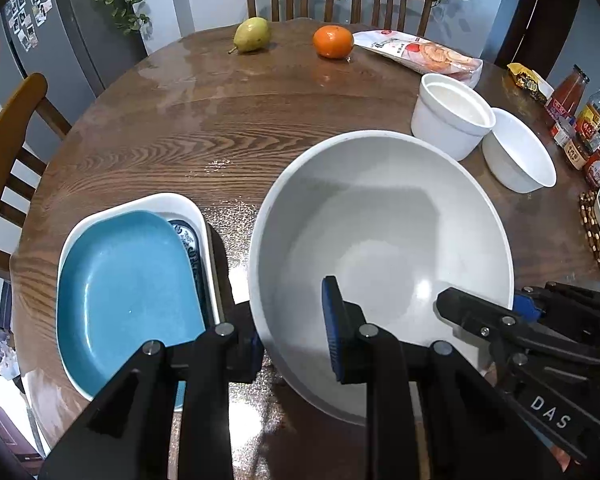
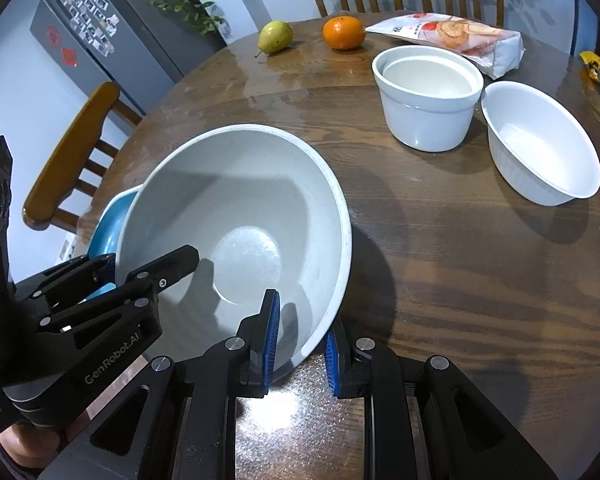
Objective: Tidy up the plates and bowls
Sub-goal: 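Slide the large white bowl beside the plate stack and open both grippers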
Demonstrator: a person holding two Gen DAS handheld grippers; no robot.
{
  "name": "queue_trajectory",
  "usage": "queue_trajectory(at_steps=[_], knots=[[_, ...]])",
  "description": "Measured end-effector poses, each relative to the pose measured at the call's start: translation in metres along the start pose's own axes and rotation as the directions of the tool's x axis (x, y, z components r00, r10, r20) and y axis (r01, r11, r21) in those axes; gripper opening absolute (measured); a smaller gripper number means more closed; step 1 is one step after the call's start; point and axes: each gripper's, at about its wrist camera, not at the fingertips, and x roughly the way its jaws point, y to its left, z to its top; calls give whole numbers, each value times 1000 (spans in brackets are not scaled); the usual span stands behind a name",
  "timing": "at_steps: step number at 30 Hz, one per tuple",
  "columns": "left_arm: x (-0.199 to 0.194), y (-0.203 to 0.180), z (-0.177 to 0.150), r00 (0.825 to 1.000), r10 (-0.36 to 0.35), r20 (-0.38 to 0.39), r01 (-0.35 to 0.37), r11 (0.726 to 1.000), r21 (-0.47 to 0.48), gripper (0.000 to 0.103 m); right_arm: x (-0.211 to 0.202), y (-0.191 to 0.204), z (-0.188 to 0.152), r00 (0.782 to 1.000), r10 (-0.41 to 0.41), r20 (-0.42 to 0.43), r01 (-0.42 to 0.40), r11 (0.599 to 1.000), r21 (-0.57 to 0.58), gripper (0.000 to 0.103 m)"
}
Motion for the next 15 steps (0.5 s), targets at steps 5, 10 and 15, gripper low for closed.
queue_trajectory(at_steps=[5, 10, 15], knots=[[5, -2, 1, 1000, -1, -14, 1, 1000, 8, 22, 2, -4, 1, 1000, -1, -1, 1, 1000, 13, 22], [9, -3, 2, 1000, 1, -25, -1, 1000, 8, 23, 2, -7, 1, 1000, -1, -4, 1, 1000, 27, 23], [11, -3, 3, 1000, 6, -31, -6, 1000, 7, 24, 1, -4, 0, 1000, 9, -2, -9, 1000, 18, 36]])
